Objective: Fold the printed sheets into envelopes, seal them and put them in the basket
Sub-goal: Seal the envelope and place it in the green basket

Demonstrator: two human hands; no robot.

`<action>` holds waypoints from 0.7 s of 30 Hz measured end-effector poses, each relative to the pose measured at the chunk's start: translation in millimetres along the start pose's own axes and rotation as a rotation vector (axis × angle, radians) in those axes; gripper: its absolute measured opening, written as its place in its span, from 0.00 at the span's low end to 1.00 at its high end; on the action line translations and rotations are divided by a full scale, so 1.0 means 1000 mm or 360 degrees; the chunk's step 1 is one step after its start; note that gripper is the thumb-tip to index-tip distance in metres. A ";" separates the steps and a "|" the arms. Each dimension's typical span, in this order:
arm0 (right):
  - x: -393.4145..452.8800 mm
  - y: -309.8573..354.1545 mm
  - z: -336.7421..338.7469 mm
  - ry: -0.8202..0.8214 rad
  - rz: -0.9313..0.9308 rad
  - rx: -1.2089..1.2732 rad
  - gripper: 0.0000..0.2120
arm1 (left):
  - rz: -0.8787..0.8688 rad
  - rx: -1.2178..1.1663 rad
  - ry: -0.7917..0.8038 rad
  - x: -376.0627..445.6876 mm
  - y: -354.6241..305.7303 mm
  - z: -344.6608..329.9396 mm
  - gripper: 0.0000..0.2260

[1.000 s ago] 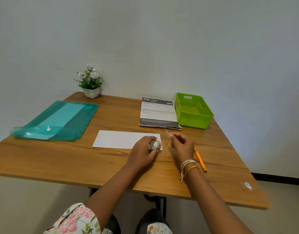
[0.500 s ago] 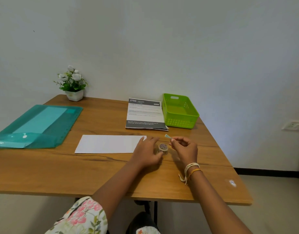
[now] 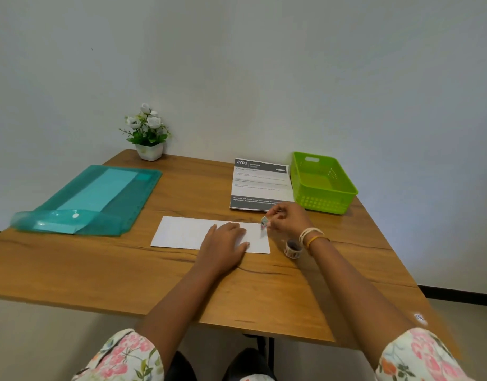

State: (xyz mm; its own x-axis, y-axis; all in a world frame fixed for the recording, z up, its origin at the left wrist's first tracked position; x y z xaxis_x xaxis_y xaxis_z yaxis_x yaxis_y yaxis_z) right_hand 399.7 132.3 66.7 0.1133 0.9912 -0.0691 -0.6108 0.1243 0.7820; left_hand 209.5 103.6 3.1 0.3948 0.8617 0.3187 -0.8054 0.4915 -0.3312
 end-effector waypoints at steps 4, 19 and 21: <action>0.026 0.021 -0.002 0.0212 0.0016 -0.0512 0.07 | -0.0020 -0.0013 -0.0007 0.001 0.003 -0.002 0.21; 0.035 0.033 -0.013 0.0340 -0.0152 -0.0814 0.09 | -0.0164 0.0360 0.0160 0.004 -0.001 -0.003 0.22; 0.035 0.030 -0.014 0.0334 -0.0153 -0.0823 0.08 | -0.0163 0.0389 0.0182 0.004 -0.002 -0.003 0.22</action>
State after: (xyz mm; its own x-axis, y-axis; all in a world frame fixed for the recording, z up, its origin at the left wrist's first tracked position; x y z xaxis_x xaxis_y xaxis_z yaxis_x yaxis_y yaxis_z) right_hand 374.4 171.7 79.7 0.0614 0.9556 -0.2882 -0.9157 0.1688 0.3646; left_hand 214.2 106.6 2.2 0.5157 0.8246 0.2327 -0.8360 0.5438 -0.0743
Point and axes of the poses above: each hand's wrist, its own x-axis towards the middle knuckle, its own z-axis out of the back of the hand, y = z × x, the point moved 1 cm from there along x, towards the middle knuckle, and after that the axes turned 9 degrees about -z, right-handed, at the moved point
